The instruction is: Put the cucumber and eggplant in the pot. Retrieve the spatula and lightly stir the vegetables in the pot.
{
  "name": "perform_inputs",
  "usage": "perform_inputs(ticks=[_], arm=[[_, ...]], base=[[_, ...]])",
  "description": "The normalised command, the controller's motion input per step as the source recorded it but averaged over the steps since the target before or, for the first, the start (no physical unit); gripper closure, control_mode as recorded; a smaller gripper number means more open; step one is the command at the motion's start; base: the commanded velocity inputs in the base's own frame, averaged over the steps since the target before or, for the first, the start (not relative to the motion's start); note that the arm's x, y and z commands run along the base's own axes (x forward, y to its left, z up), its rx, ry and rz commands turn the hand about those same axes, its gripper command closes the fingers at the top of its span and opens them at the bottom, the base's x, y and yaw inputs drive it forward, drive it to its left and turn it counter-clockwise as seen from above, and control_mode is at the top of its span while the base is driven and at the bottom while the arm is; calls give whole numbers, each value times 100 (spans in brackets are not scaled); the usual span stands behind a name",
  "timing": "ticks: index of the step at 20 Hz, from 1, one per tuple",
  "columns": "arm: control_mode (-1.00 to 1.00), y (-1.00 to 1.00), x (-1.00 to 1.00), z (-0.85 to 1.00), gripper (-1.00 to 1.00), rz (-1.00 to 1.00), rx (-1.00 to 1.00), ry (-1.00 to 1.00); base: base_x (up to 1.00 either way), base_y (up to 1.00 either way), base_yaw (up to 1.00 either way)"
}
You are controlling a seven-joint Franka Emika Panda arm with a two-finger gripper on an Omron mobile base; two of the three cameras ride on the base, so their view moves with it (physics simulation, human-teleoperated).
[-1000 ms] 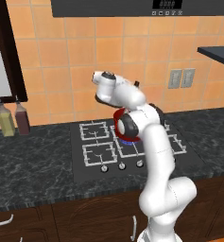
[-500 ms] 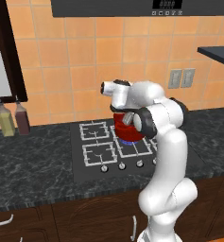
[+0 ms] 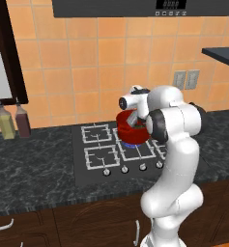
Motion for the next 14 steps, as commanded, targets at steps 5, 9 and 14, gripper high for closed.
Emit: perform_inputs(ticks=[5, 9, 14], arm=[[-100, -10, -47, 65, 100, 23, -4, -1], [-100, 8, -56, 65, 100, 20, 0, 5], [-100, 49, -11, 2, 100, 13, -5, 14]], base=[[0, 0, 0], [0, 0, 0], [0, 0, 0]])
